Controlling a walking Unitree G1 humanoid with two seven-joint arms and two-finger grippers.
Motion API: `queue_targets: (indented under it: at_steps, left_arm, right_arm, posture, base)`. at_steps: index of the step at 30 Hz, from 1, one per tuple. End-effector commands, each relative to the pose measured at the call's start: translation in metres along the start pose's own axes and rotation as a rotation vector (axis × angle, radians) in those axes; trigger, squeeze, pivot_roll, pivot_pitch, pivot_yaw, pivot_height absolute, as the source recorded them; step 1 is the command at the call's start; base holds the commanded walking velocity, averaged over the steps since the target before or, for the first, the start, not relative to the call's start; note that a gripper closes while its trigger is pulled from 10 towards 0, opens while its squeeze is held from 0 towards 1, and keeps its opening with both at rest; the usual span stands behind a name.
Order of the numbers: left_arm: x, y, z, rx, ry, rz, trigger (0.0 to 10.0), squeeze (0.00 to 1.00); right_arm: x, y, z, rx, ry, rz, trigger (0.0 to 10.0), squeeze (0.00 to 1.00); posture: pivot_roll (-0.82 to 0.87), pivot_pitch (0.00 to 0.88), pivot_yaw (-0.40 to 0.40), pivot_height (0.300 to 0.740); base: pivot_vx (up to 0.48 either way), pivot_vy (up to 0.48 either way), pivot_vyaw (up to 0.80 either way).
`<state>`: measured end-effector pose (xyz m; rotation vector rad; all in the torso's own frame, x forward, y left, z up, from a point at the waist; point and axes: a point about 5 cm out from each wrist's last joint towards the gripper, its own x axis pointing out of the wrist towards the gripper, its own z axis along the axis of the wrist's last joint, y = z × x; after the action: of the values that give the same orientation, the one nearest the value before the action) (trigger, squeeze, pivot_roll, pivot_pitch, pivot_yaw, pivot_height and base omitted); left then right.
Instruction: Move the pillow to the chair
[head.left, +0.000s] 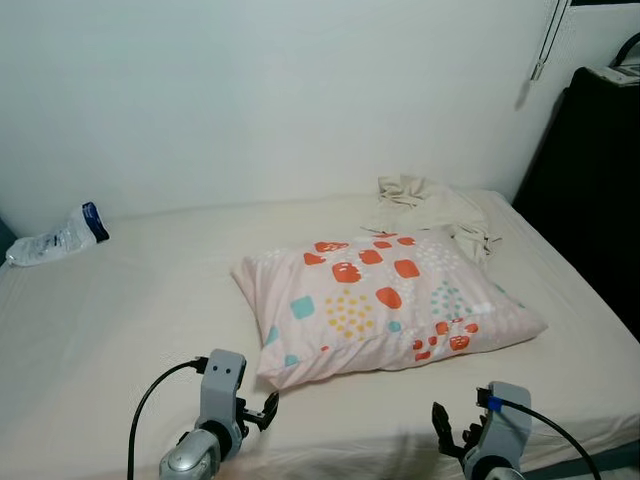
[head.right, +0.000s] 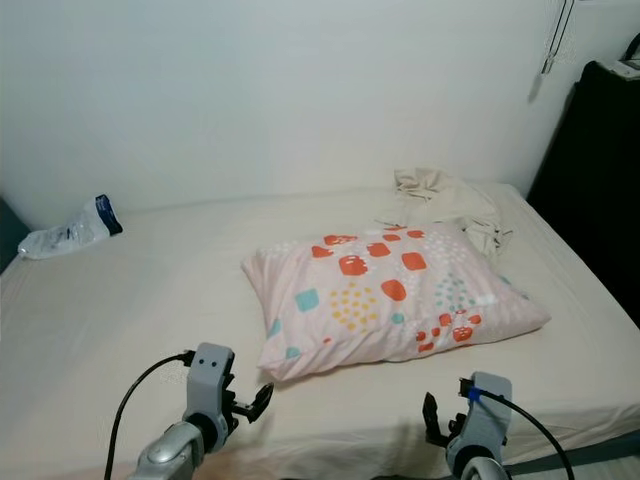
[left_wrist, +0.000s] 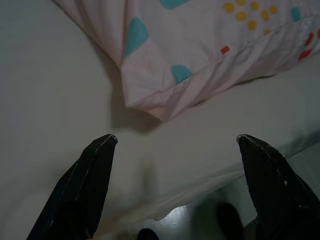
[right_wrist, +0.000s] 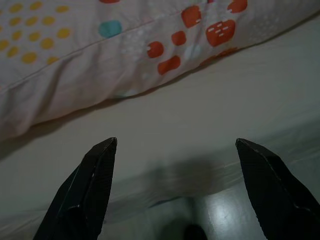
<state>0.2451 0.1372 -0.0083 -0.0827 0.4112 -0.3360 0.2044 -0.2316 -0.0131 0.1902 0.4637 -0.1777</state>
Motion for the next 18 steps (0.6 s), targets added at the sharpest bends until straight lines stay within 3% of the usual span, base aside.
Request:
queue_targets:
  at_steps: [1,10,18]
  left_arm:
    - [-0.0021,-0.0017,-0.0055,-0.005,0.024,-0.001,10.0,0.0]
    - [-0.0025,-0.0008,-0.006,-0.03,0.02,0.02,10.0,0.0]
    - [-0.0027,0.001,-0.0062,-0.03,0.022,0.031,10.0,0.0]
  right_arm:
    - [-0.0004,0.0005,-0.0019,0.013,0.01,-0.002,10.0,0.0]
    - [-0.0008,0.0011,-0.0026,0.014,0.013,0.003,10.0,0.0]
    - [-0.0014,0.0008,-0.0034,0.015,0.016,0.004,10.0,0.0]
  posture:
    - [-0.15,0.062,0.076,0.74]
    - [-0.15,0.062,0.075,0.74]
    - [-0.15,0.063,0.075,0.74]
  base:
    - [0.0,-0.48,0.0]
    - [0.0,-0.427,0.0]
    - [0.0,0.0,0.0]
